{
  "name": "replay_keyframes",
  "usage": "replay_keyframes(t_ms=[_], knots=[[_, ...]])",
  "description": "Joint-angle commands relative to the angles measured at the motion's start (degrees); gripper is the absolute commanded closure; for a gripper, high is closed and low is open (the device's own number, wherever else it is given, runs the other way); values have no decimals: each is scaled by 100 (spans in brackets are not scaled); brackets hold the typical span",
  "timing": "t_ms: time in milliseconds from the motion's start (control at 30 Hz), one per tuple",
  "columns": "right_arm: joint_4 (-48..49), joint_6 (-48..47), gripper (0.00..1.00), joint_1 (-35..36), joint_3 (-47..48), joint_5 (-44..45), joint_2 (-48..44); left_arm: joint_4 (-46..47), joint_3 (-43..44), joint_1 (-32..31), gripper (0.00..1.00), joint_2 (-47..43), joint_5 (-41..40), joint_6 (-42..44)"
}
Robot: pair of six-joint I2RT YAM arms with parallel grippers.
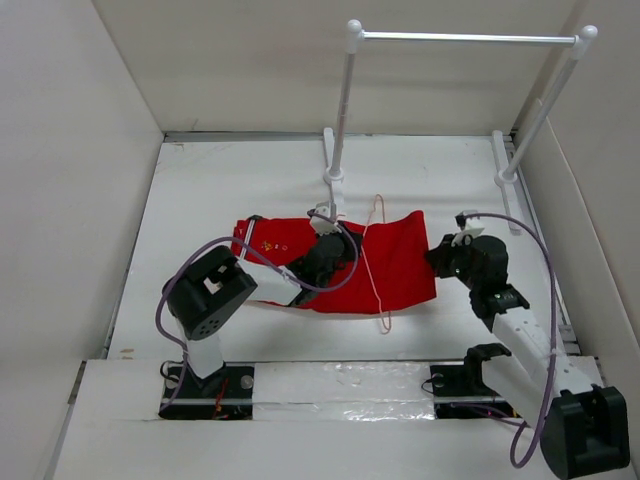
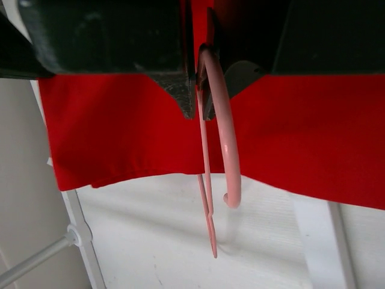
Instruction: Place the trousers on the hanger
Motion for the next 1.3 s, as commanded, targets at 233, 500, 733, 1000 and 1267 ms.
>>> replay_keyframes(t_ms=[233, 500, 733, 1000, 1267], knots=[[-406, -412, 100, -1078, 390, -192, -270, -582, -822, 157, 100, -1053, -729, 820], [-406, -351, 100, -1334, 443, -288, -112, -846, -1210, 544, 100, -1722, -264, 1048], [-46, -289, 100, -1386, 452, -340, 116, -1066, -1000, 544, 100, -1907, 533, 1646], [455, -193, 100, -1386, 531, -491, 758, -1908, -639, 140, 100, -2170, 475, 1621], [491, -184, 100, -1386, 523, -543, 794, -2060, -701, 140, 100, -2487, 448, 1515]])
